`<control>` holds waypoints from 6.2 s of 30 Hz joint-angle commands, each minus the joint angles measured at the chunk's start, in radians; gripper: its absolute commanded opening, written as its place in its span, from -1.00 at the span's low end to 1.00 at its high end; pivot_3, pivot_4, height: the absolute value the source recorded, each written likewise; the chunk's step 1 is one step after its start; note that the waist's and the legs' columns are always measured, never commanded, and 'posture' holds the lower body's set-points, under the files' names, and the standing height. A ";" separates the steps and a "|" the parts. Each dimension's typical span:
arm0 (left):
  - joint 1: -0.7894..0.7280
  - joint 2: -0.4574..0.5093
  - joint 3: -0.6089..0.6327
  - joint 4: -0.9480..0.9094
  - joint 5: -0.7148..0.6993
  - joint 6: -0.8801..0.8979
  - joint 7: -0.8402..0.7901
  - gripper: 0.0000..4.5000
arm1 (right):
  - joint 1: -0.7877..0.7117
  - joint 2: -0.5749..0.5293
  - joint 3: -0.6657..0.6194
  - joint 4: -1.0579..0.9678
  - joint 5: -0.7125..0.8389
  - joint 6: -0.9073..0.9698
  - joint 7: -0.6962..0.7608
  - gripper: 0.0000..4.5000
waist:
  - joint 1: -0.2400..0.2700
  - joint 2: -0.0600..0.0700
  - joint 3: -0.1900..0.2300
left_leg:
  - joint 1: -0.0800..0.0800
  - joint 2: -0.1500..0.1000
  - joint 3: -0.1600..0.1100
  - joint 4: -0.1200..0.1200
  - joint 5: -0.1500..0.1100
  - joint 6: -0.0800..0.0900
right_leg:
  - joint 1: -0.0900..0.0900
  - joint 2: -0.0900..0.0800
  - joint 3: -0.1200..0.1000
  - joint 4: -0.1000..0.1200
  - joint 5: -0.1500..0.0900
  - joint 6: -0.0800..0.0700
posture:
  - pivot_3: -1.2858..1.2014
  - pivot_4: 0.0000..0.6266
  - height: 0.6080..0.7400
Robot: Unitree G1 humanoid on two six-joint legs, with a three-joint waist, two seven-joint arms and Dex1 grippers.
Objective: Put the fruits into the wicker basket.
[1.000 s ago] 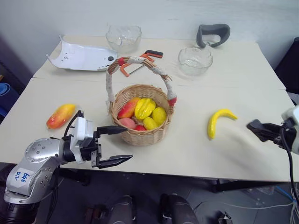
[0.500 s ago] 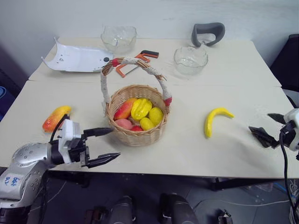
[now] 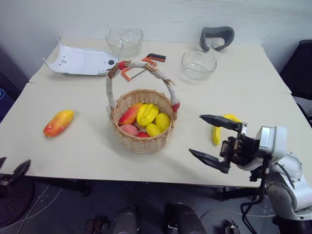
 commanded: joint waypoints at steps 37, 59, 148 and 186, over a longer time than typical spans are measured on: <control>-0.524 0.460 -0.523 0.354 0.163 -0.005 -0.675 0.14 | 0.049 -0.037 -0.052 0.020 -0.017 0.028 -0.118 1.00 | -0.041 -0.009 -0.003 | 0.002 0.005 0.023 0.001 0.004 -0.007 | -0.018 0.005 0.017 0.021 -0.005 -0.008 | 0.03 -0.52 1.00; -0.705 0.022 -0.668 -0.535 -0.051 0.407 0.006 0.56 | 0.255 -0.123 -0.160 0.033 -0.013 0.116 -0.137 1.00 | -0.015 -0.006 -0.002 | 0.007 0.004 0.022 0.000 0.005 -0.006 | -0.012 0.006 0.019 0.020 -0.005 -0.005 | 0.03 -0.52 1.00; -0.318 0.176 -0.412 -0.526 -0.216 0.183 -0.403 1.00 | -0.459 -0.225 0.276 0.578 -0.363 0.625 -0.161 -0.78 | -0.030 -0.007 -0.001 | 0.002 0.006 0.021 0.000 0.002 -0.006 | -0.018 0.010 0.021 0.019 -0.006 -0.009 | 0.03 -0.52 1.00; -0.202 0.117 -0.295 -0.574 -0.332 0.255 -0.318 1.00 | -0.651 0.073 0.305 0.154 0.023 0.902 -0.235 0.31 | -0.032 -0.006 0.001 | 0.002 0.008 0.020 0.001 -0.001 -0.006 | -0.020 0.010 0.020 0.019 -0.004 -0.013 | 0.03 -0.52 1.00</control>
